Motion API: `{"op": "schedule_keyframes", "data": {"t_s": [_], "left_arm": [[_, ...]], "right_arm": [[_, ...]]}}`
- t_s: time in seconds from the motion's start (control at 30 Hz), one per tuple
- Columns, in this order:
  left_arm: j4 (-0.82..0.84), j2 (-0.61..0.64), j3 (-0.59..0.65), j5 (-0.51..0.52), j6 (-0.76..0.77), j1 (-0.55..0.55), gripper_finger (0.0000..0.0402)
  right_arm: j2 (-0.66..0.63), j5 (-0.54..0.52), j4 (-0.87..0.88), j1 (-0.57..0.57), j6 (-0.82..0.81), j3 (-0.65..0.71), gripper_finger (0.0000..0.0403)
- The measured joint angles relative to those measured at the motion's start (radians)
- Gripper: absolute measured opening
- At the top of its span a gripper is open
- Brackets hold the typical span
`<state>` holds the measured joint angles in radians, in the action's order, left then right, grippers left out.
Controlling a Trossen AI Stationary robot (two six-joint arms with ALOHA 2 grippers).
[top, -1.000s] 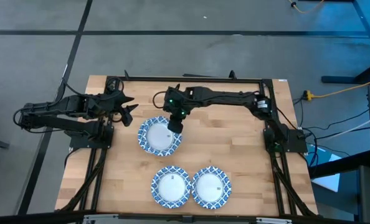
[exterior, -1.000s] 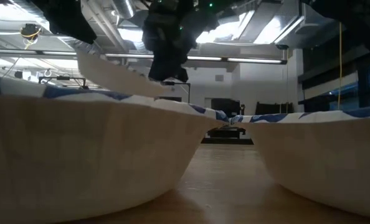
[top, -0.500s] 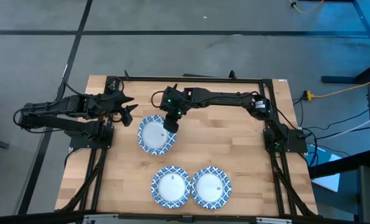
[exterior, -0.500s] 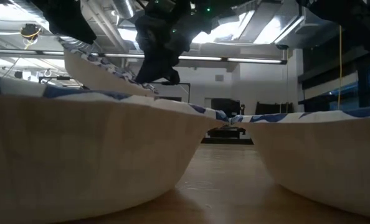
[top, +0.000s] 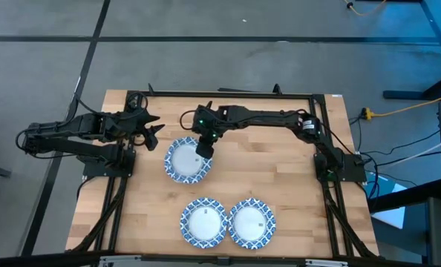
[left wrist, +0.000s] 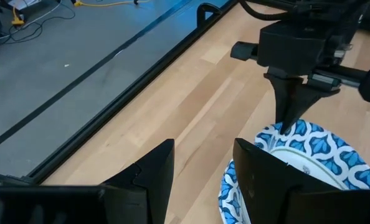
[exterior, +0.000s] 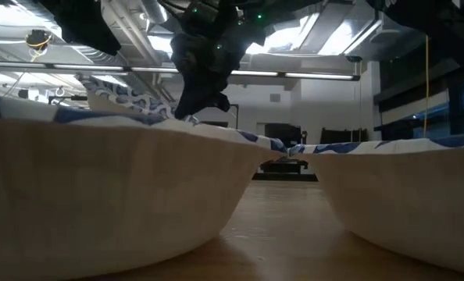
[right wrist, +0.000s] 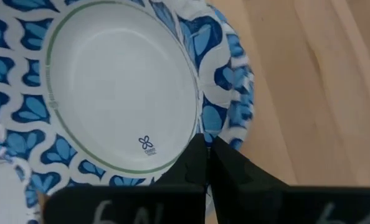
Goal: Nest bowls inside each other
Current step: Stack the white bowl on the white bowl
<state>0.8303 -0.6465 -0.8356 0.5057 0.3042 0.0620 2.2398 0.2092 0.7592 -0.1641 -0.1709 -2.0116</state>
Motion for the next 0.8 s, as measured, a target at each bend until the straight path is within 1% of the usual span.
{"op": "schedule_keyframes", "data": {"t_s": [0.23, 0.43, 0.63, 0.8], "left_arm": [[0.000, 0.000, 0.000, 0.000, 0.000, 0.000, 0.0159], [0.000, 0.000, 0.000, -0.001, 0.000, 0.000, 0.0159], [0.001, 0.000, 0.000, -0.002, -0.001, 0.000, 0.0159], [0.009, 0.000, 0.000, -0.002, -0.001, 0.000, 0.0159]], "right_arm": [[0.000, -0.008, 0.065, -0.013, 0.015, 0.003, 0.0006], [0.000, -0.043, 0.132, -0.015, 0.020, 0.004, 0.0006], [0.000, -0.048, 0.250, -0.017, 0.036, 0.004, 0.0006], [0.000, -0.095, 0.355, -0.016, 0.045, 0.004, 0.0006]]}}
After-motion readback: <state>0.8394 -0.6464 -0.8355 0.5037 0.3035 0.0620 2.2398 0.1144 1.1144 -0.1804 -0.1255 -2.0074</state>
